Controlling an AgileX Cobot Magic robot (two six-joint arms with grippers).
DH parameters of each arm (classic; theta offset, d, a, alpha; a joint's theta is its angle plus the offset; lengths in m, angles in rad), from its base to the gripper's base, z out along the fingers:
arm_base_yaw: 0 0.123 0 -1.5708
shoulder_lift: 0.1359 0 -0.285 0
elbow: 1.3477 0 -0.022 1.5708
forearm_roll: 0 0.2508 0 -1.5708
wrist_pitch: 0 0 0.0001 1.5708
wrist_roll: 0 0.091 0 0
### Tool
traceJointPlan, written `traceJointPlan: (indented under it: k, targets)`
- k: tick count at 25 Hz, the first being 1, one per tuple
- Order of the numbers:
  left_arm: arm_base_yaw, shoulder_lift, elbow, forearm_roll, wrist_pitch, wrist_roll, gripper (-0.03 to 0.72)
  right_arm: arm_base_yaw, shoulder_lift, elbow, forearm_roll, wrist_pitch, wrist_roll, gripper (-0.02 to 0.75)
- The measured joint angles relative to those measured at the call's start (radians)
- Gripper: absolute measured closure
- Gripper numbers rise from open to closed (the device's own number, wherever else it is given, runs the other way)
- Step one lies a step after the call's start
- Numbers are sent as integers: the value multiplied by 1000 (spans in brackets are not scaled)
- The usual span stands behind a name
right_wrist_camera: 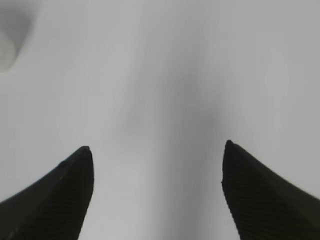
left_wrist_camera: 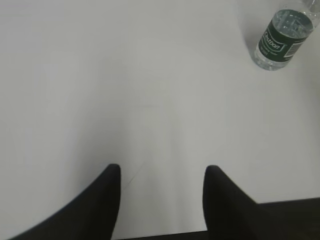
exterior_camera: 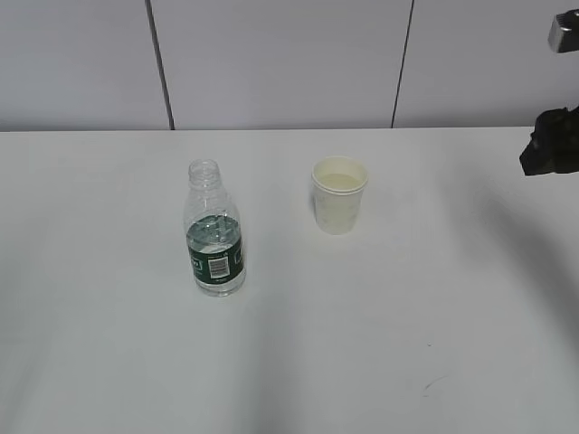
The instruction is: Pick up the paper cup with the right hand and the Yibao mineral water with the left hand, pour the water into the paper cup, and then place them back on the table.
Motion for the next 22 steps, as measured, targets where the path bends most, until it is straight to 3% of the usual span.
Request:
traceJointPlan:
  k: [6, 22]
  targets:
    - [0, 0, 0, 0, 0, 0, 374, 5, -187, 53, 107, 157, -112, 145]
    - [0, 0, 0, 0, 0, 0, 386, 5, -809, 514, 150, 197, -119, 145]
